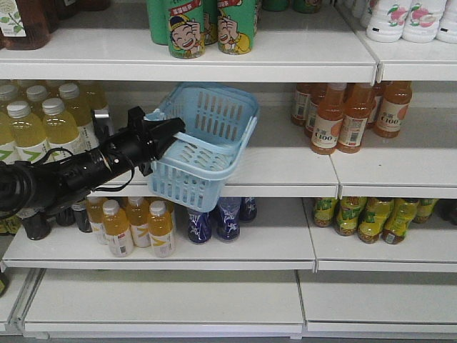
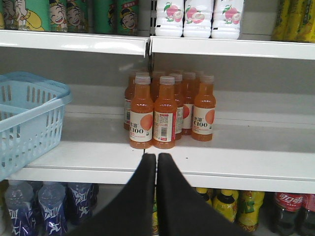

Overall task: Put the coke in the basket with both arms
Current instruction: 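Grasp the basket handle with the left gripper and lift it off the shelf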

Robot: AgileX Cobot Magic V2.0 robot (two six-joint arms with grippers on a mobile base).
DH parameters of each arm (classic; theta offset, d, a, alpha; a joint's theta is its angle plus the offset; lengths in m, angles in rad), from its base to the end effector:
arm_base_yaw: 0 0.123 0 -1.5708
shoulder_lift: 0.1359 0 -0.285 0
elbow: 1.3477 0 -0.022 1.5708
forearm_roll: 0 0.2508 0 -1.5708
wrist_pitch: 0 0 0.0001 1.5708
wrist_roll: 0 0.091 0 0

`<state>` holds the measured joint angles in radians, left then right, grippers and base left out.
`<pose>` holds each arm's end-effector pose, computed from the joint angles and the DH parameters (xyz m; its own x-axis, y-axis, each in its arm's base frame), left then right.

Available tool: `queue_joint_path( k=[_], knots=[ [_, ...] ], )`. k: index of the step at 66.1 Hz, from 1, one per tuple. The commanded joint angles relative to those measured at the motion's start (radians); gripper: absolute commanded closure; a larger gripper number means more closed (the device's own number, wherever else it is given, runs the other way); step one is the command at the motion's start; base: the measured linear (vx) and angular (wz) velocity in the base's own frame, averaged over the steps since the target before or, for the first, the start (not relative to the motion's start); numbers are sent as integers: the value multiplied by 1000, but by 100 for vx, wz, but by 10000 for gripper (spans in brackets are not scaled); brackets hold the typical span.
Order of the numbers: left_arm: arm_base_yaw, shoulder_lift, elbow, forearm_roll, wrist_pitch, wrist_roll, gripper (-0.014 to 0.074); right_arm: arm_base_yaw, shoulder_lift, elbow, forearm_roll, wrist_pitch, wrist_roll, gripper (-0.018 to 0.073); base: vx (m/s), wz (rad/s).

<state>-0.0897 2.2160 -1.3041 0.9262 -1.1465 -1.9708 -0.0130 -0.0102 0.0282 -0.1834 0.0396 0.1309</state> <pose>0.4414 -0.1062 0.1624 -0.7690 -0.6152 -0.1737 0.1793 0.0532 -0.9823 0.0569 -0.0014 0.2007 0.0292 -0.0527 -0.9982 0.0218 0.9984 -0.0521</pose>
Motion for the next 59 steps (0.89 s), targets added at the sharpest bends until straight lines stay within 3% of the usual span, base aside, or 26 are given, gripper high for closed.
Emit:
queue_joint_path(
  k=[1,5,11,20,44,51,59],
  knots=[
    [-5,-80,-27,157,-235,-108,604,-6,-19,10,-8,-70,-3,564,0,0],
    [-12,-103,-17,286,-235,-107,604,-6,-19,10,-8,-70,-3,564,0,0],
    [-30,-154,24,398,-235,-107,604,-6,-19,10,-8,-70,-3,564,0,0],
    [-72,-263,136,452,-235,-107,604,-6,-19,10,-8,-70,-3,564,0,0],
    [-218,-601,501,475,-235,-27,604,-6,-19,10,-8,-70,-3,564,0,0],
    [-267,-693,593,437,-235,7,604,-6,-19,10,-8,-70,-3,564,0,0],
    [-313,-793,653,336,-235,35,604,-6,-19,10,-8,-70,-3,564,0,0]
  ],
)
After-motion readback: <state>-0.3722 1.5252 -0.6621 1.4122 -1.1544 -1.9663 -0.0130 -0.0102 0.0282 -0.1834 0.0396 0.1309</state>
